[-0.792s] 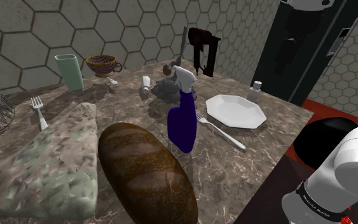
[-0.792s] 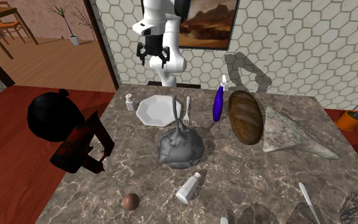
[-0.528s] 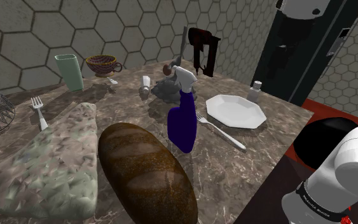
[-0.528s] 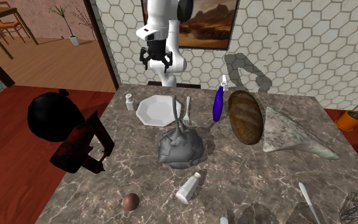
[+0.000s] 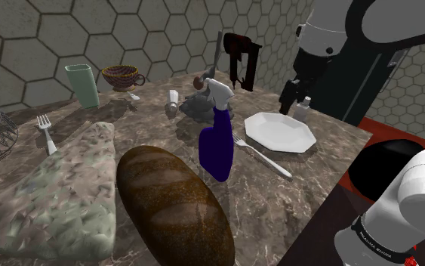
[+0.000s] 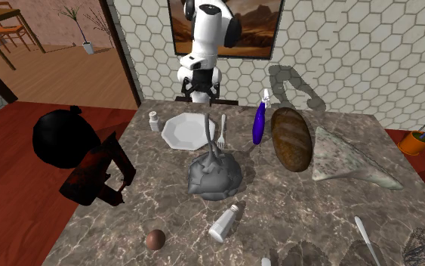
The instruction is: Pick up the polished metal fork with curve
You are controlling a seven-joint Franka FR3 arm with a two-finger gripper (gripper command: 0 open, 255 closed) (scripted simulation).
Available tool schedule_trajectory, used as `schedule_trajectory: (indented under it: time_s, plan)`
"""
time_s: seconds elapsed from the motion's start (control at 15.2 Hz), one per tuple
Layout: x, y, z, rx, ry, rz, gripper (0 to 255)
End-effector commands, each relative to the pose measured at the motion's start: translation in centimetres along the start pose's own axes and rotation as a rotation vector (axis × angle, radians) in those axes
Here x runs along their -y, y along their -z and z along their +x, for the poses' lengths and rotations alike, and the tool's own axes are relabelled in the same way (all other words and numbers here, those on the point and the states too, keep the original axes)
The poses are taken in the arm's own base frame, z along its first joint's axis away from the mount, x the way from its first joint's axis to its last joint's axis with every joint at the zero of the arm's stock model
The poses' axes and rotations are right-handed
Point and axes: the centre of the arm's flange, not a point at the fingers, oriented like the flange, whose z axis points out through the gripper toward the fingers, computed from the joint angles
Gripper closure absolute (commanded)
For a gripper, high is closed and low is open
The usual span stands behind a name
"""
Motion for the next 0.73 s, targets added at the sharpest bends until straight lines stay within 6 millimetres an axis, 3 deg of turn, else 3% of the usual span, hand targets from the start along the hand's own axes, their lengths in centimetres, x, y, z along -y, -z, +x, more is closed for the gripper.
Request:
schedule_trajectory:
  time_s: [0.0,0.66]
  plan:
    - [2.0,-1.7,1.2,-0.029,-0.012,0.005,0]
    - [10.6,-8.4,6.4,-0.159,-0.064,0.024,0]
